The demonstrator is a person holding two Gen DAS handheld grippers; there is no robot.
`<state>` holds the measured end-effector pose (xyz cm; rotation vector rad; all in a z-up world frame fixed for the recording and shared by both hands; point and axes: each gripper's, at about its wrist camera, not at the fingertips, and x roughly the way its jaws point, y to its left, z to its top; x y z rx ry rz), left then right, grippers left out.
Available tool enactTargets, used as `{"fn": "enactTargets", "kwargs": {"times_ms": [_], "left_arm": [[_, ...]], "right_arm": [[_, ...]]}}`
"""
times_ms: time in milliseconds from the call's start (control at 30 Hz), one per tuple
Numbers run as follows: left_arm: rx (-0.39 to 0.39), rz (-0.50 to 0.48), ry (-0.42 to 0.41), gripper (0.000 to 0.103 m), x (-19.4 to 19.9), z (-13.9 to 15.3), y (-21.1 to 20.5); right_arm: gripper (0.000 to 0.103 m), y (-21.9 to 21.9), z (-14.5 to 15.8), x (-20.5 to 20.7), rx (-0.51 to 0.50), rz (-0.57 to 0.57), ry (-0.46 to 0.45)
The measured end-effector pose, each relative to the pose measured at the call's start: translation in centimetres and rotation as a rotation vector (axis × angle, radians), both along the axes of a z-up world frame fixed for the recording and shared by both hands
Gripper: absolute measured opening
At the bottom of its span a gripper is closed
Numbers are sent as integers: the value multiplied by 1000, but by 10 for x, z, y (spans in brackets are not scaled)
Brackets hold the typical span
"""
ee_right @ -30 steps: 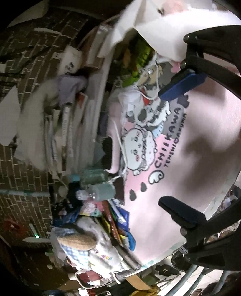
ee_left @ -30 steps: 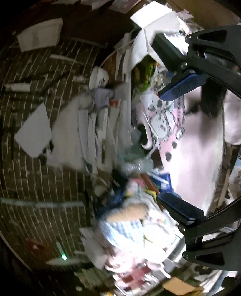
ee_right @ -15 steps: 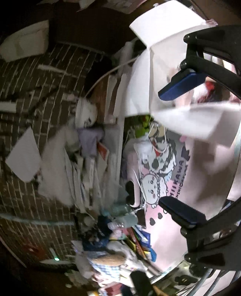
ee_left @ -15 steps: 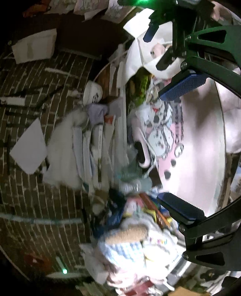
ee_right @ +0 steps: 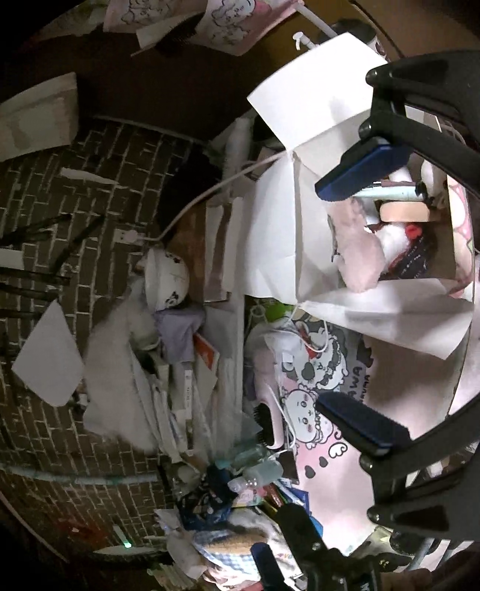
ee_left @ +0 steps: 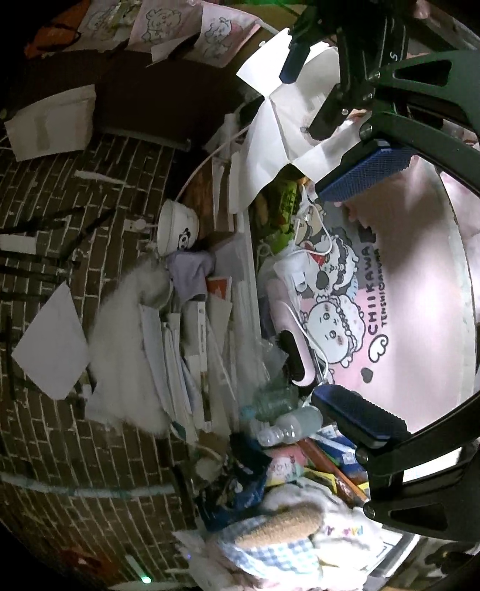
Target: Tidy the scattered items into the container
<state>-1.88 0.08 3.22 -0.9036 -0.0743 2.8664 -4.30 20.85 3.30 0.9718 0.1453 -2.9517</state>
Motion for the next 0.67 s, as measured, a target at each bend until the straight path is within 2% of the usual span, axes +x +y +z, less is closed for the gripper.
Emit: {"fn": "enactTargets", "kwargs": {"times_ms": [200,667], "left_arm": [[2,-7,-3,99,-6,-2,1],[5,-8,-7,99,-12,-5,-1]], "right_arm": [[103,-2,1,0,23,8,28],[103,1,1,-7,9,-12,9]]}}
